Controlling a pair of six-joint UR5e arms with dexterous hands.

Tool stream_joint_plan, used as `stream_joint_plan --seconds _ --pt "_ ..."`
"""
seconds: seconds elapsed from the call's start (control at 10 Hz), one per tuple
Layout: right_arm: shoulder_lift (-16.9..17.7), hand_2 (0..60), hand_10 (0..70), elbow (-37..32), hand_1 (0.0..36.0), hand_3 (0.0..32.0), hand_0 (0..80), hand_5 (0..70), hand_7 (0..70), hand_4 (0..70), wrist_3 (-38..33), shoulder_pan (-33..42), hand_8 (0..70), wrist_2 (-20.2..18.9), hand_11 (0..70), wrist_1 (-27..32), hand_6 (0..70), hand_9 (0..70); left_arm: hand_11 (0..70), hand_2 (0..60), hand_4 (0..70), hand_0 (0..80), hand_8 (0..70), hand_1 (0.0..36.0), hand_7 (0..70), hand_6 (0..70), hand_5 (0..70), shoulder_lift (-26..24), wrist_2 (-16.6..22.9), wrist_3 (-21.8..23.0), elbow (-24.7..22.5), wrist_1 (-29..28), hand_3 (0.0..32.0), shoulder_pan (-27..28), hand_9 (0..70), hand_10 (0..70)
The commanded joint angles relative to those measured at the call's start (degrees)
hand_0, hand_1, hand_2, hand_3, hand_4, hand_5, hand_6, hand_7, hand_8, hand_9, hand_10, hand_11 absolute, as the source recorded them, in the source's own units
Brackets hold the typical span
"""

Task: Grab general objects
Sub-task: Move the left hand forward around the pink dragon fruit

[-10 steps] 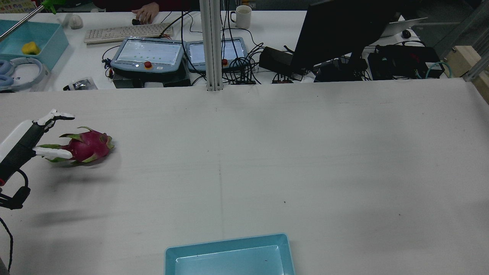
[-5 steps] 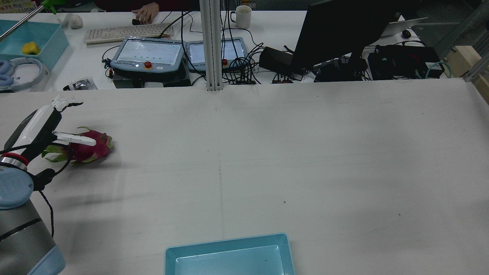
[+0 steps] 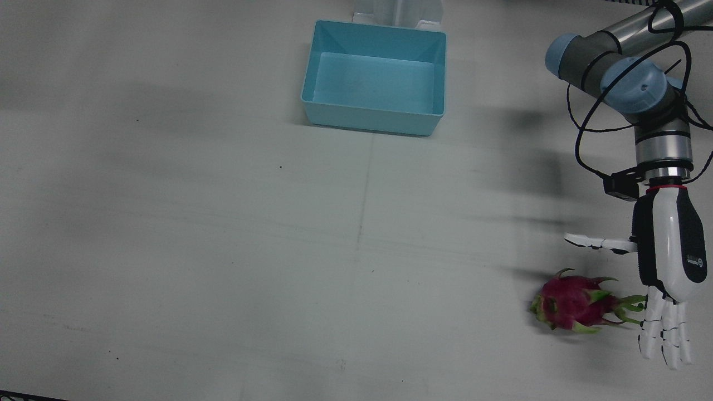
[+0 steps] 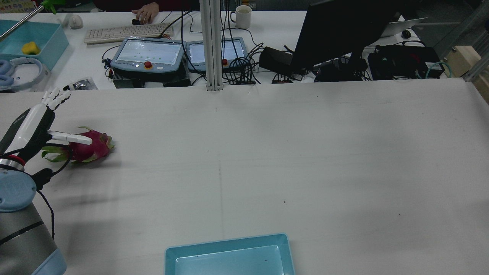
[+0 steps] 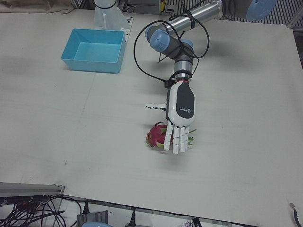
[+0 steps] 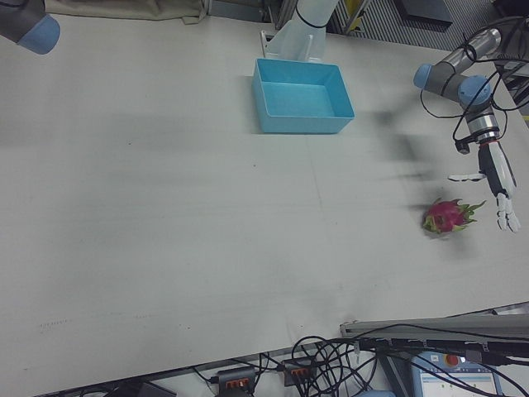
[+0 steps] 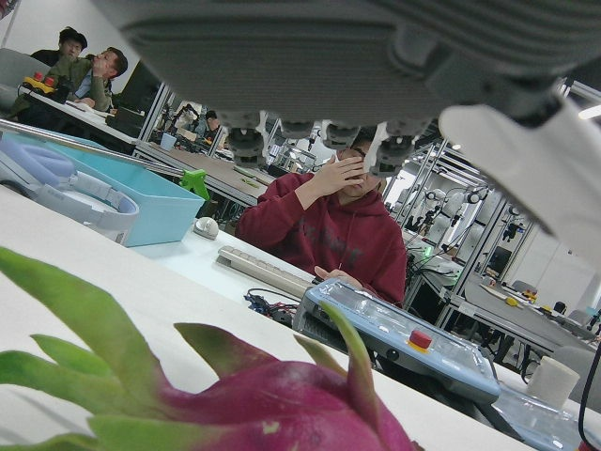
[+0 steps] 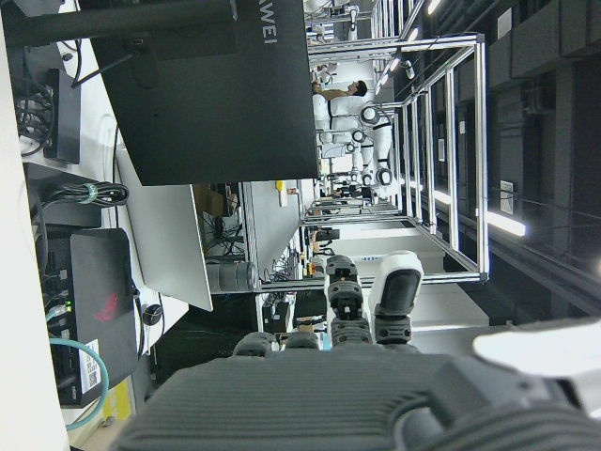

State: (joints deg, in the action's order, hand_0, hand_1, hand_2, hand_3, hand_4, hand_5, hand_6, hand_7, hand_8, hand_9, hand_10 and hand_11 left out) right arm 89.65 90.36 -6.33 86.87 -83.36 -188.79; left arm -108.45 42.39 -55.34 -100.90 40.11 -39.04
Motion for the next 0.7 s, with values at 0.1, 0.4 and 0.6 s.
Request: stream_joint_plan --seconds 0.1,0.4,0.6 --pt "-0.09 0.0 0.0 0.00 0.0 0.0 0.0 0.0 0.0 0.0 0.00 -0.03 0.0 -0.05 0.0 0.00 0.0 0.0 0.0 0.0 0.0 48.2 1.4 13.3 5.7 0.0 0.7 -2.73 -2.93 -3.64 4.81 3.58 0.0 1.16 0.0 0.0" --pt "0.00 0.0 0.0 0.00 0.0 0.0 0.0 0.0 0.0 0.0 0.00 -0.03 0.0 -0.05 0.0 0.00 0.0 0.0 0.0 0.0 0.0 47.8 2.0 13.1 8.3 0.0 4.1 -4.13 -3.11 -3.64 8.78 3.66 0.0 4.41 0.2 0.0" --pt "-0.09 0.0 0.0 0.00 0.0 0.0 0.0 0.0 0.0 0.0 0.00 0.05 0.0 -0.05 0.0 0.00 0.0 0.0 0.0 0.0 3.4 47.5 2.8 12.0 10.3 1.9 8.9 -5.89 -2.93 -5.29 10.54 4.18 0.0 4.85 0.6 0.0"
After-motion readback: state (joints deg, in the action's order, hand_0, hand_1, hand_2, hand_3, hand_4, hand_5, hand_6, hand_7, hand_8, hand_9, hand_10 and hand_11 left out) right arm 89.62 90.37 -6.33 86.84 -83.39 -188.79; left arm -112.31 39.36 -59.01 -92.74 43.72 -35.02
